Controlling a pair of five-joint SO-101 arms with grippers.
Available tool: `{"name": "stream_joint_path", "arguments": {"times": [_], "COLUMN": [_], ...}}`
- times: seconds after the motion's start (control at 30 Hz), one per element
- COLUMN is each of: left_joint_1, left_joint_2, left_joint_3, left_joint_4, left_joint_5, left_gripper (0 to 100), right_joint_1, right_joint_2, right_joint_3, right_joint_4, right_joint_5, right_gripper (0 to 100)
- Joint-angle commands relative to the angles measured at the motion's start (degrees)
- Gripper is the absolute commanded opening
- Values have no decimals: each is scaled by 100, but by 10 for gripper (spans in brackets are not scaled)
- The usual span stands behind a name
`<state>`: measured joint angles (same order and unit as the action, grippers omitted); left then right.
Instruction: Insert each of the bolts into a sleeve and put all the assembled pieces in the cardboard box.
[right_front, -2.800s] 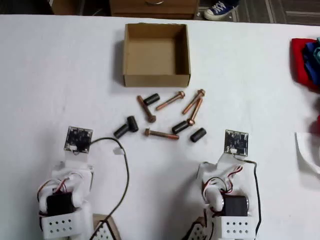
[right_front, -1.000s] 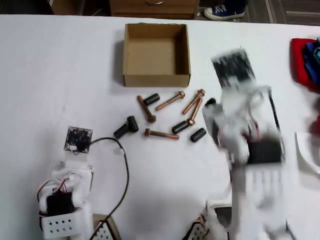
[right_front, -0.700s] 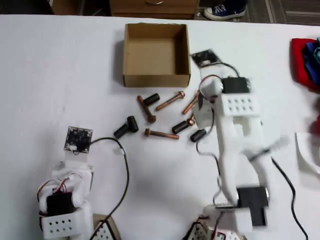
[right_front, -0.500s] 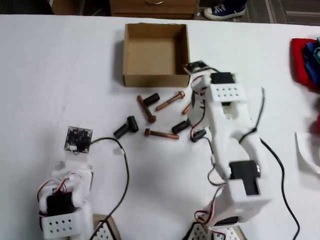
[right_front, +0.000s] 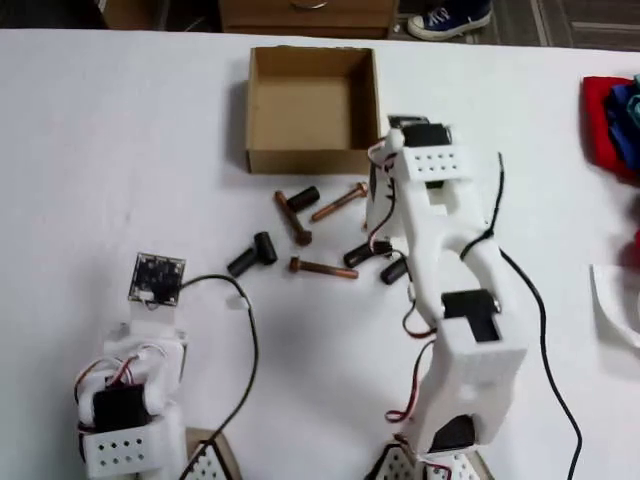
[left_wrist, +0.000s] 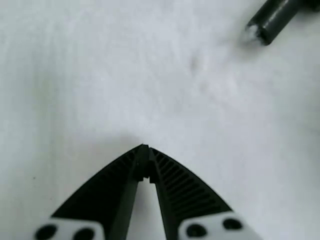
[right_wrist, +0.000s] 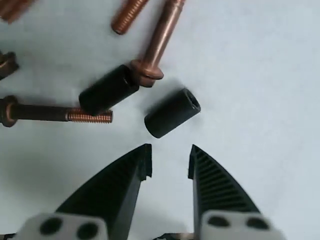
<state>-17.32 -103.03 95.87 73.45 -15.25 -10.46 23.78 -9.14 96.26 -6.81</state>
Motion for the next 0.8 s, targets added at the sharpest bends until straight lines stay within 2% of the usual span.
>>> {"name": "stream_joint_path", "arguments": {"times": [0.0,0.1,0.33,0.63,0.7,0.77], "left_joint_1": [-44,-44,-44,-44,-44,-44], "left_joint_2": [-149,-149,-149,-149,-149,-149], "left_joint_3": [110,110,110,110,110,110], "left_joint_4": [18,18,18,18,18,18], "left_joint_5": [-26,-26,-26,-26,-26,-26], "left_gripper": [27,27,27,27,27,27], "right_joint_1": [-48,31,400,382,374,365], "right_joint_2": [409,831,1692,2422,2554,2668], "right_joint_3": [-220,-229,-1011,-1943,-2119,-2321], "right_joint_4": [66,40,57,330,347,347], "right_joint_5": [-70,-97,-1169,-1134,-853,-220], "right_gripper": [123,123,123,123,122,122]}}
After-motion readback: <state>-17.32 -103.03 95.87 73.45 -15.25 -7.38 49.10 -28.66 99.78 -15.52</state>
